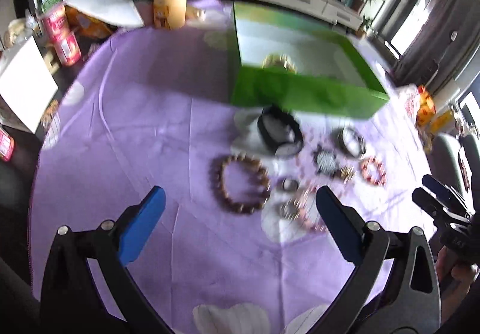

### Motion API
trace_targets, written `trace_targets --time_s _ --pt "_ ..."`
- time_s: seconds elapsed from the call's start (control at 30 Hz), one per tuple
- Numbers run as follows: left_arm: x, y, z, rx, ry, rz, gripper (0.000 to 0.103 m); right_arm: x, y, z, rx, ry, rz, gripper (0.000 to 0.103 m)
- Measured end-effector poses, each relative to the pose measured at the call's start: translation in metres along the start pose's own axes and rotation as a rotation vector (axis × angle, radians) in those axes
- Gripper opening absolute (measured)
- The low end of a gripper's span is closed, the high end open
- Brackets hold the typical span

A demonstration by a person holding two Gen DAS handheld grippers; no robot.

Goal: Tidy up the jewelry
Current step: 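Move both tools back from the box to the remaining jewelry, then grasp the pink bead bracelet with the right tool while the left tool grasps the brown wooden bead bracelet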

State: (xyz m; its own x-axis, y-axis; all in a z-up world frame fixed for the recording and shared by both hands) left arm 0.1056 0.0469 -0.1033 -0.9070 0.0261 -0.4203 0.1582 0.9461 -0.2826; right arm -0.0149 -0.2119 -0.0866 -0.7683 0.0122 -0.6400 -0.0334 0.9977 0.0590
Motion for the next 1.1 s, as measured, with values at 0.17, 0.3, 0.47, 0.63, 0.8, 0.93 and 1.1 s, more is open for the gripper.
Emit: trace_targets --time_s 0.17,0.3,0.47,0.63,0.8,0.93,1.1 --pt "0.012 0.012 0.014 -0.086 0.048 0.049 0.101 0.015 0.024 0.012 -0.055 0.020 -0.038 0.083" --pt "0.015 0.026 0.027 -0.061 0.057 -0.033 0.101 0.023 0.041 0.029 -0.086 0.048 -0.037 0.083" --pt "0.011 0.037 0.046 -0.084 0.064 -0.082 0.077 0.024 0.057 0.048 -0.092 0.065 -0.059 0.071" --pt "0.002 0.035 0.055 -0.108 0.046 -0.068 0.072 0.018 0.067 0.069 -0.071 0.086 -0.088 0.057" --pt "-0.004 0.028 0.061 -0.147 0.022 -0.002 0.062 0.013 0.073 0.081 -0.046 0.096 -0.119 0.044" --pt "-0.004 0.022 0.063 -0.183 -0.001 0.067 0.055 0.010 0.077 0.086 0.021 0.094 -0.182 0.036" --pt "-0.001 0.016 0.062 -0.167 -0.021 0.112 0.044 0.010 0.089 0.090 0.047 0.087 -0.267 0.014"
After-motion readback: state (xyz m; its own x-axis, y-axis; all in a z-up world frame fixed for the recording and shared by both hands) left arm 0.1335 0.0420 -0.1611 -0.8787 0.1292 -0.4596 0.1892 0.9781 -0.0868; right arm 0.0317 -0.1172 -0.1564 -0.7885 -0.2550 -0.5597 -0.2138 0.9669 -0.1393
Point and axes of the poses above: each gripper's, at about its wrist camera, not at the fingertips, and z roughly the way its jaws point, y to its left, x to its underside, the point moved 8 cm from there along z, roughly the way its jaws point, and after that the axes turned 12 degrees about -z, right-handed, at the moved point
